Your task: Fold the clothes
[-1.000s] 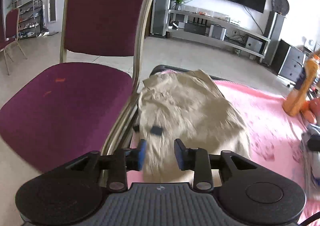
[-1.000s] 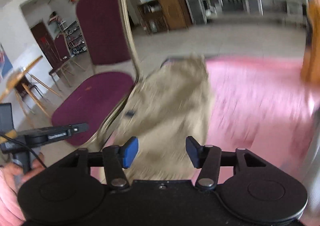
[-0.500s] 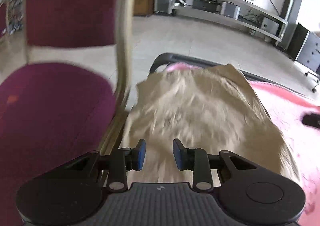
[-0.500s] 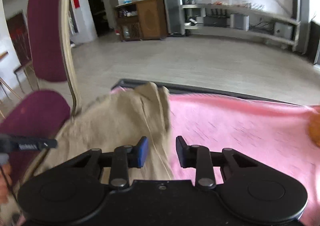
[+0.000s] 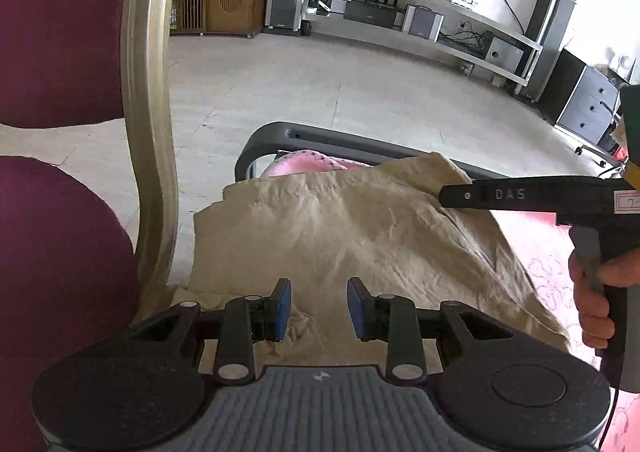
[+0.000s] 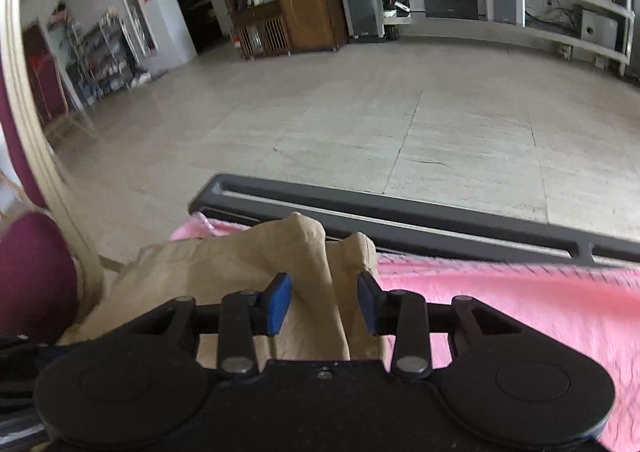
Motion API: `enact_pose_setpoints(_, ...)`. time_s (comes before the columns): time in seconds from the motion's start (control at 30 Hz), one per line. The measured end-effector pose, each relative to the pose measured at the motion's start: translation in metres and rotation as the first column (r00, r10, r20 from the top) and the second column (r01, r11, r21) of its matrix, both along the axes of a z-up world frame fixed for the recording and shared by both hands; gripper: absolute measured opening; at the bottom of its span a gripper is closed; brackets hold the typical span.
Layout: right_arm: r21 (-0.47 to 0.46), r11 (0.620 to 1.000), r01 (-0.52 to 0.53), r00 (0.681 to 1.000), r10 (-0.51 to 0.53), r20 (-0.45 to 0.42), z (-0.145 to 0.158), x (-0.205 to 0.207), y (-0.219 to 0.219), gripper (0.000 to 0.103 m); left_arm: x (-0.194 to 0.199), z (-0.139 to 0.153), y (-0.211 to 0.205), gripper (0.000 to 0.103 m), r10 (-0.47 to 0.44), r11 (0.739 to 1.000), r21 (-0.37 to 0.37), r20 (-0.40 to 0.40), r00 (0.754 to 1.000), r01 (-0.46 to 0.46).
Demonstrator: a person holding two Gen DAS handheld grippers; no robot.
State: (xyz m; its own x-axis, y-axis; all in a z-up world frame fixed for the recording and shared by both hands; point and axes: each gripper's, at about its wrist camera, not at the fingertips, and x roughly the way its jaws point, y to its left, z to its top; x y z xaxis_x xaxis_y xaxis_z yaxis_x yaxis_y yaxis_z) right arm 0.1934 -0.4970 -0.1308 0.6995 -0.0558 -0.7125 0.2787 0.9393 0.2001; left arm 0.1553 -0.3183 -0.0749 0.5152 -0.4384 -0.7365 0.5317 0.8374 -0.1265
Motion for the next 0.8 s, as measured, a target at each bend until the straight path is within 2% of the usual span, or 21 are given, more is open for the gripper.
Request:
enact_pose_setpoints(0.03, 0.004, 1.000, -0.013, 1.000, 0.013, 0.011, 0.001, -0.001, 0.001, 0.019, 0.002, 0.000, 0.001, 0.030, 0.004, 1.000, -0.001, 0.001, 1.000, -0.004)
enact_pose_setpoints(0.07, 0.000, 1.000, -0.018, 0.999, 0.018, 0.042, 0.004, -0.004, 0.003, 0.001, 0.003, 0.000, 0.003, 0.030, 0.008, 1.000, -0.002, 0.002, 1.000, -0.008)
enact_pose_setpoints(0.13, -0.019, 0.999, 0.051, 0.982, -0.047, 0.181, 0.014, -0.015, -0.004, 0.000, 0.007, 0.001, 0.005, 0.030, 0.017, 1.000, -0.003, 0.009, 1.000, -0.017)
enact_pose_setpoints(0.17, 0.016, 0.994, 0.105, 0.971, -0.106, 0.212, 0.014, -0.019, -0.011, 0.001, 0.007, 0.001, 0.005, 0.030, 0.021, 1.000, 0.003, 0.009, 1.000, -0.021)
enact_pose_setpoints(0.2, 0.039, 0.992, 0.117, 0.977, -0.122, 0.178, 0.010, -0.019, -0.017, 0.002, 0.007, 0.000, 0.005, 0.030, 0.024, 1.000, 0.009, 0.008, 1.000, -0.024)
enact_pose_setpoints(0.27, 0.072, 0.991, 0.113, 0.990, -0.119, 0.075, 0.001, -0.015, -0.026, 0.010, 0.006, -0.007, 0.001, 0.030, 0.021, 0.999, 0.040, 0.003, 1.000, -0.021)
enact_pose_setpoints(0.3, 0.068, 0.991, 0.114, 0.992, -0.117, 0.048, -0.001, -0.016, -0.027, 0.024, 0.005, -0.010, 0.000, 0.030, 0.021, 0.998, 0.059, 0.002, 1.000, -0.021)
enact_pose_setpoints(0.33, 0.063, 0.991, 0.116, 0.991, -0.119, 0.058, 0.001, -0.021, -0.028, 0.034, 0.004, -0.012, -0.001, 0.030, 0.023, 0.997, 0.067, 0.005, 1.000, -0.023)
enact_pose_setpoints(0.37, 0.070, 0.989, 0.129, 0.987, -0.135, 0.086, 0.004, -0.027, -0.030, 0.055, 0.003, -0.014, -0.002, 0.030, 0.024, 0.997, 0.075, 0.009, 1.000, -0.025)
enact_pose_setpoints(0.4, 0.080, 0.986, 0.146, 0.981, -0.154, 0.117, 0.008, -0.034, -0.034, 0.068, 0.002, -0.014, -0.003, 0.031, 0.022, 0.996, 0.083, 0.016, 1.000, -0.023)
enact_pose_setpoints(0.43, 0.112, 0.981, 0.157, 0.978, -0.170, 0.116, 0.008, -0.038, -0.039, 0.068, 0.001, -0.013, -0.004, 0.031, 0.020, 0.996, 0.091, 0.022, 1.000, -0.022)
enact_pose_setpoints(0.47, 0.150, 0.974, 0.168, 0.977, -0.184, 0.105, 0.007, -0.040, -0.046, 0.066, 0.000, -0.013, -0.004, 0.031, 0.023, 0.995, 0.092, 0.022, 0.999, -0.025)
enact_pose_setpoints(0.53, 0.221, 0.962, 0.164, 0.982, -0.181, 0.059, 0.000, -0.040, -0.054, 0.043, 0.001, -0.013, -0.004, 0.031, 0.028, 0.996, 0.087, 0.019, 0.999, -0.030)
enact_pose_setpoints(0.57, 0.257, 0.954, 0.156, 0.985, -0.170, 0.033, -0.005, -0.039, -0.058, 0.027, 0.002, -0.012, -0.003, 0.031, 0.026, 0.996, 0.087, 0.020, 0.999, -0.028)
enact_pose_setpoints(0.67, 0.294, 0.945, 0.142, 0.989, -0.147, -0.005, -0.016, -0.036, -0.059, 0.026, 0.003, -0.012, -0.002, 0.031, 0.024, 0.996, 0.084, 0.022, 0.999, -0.026)
enact_pose_setpoints(0.7, 0.290, 0.947, 0.139, 0.989, -0.146, 0.003, -0.017, -0.034, -0.058, 0.031, 0.003, -0.012, -0.002, 0.031, 0.024, 0.996, 0.085, 0.024, 0.999, -0.025)
enact_pose_setpoints(0.73, 0.271, 0.953, 0.135, 0.990, -0.142, 0.009, -0.016, -0.033, -0.054, 0.041, 0.002, -0.013, -0.003, 0.031, 0.021, 0.996, 0.087, 0.029, 0.999, -0.024)
enact_pose_setpoints(0.77, 0.247, 0.960, 0.130, 0.990, -0.138, 0.014, -0.014, -0.032, -0.050, 0.044, 0.002, -0.013, -0.003, 0.031, 0.019, 0.996, 0.088, 0.034, 0.999, -0.022)
enact_pose_setpoints(0.8, 0.224, 0.967, 0.125, 0.991, -0.133, 0.020, -0.013, -0.031, -0.045, 0.021, 0.001, -0.013, -0.004, 0.031, 0.016, 0.996, 0.090, 0.039, 0.999, -0.020)
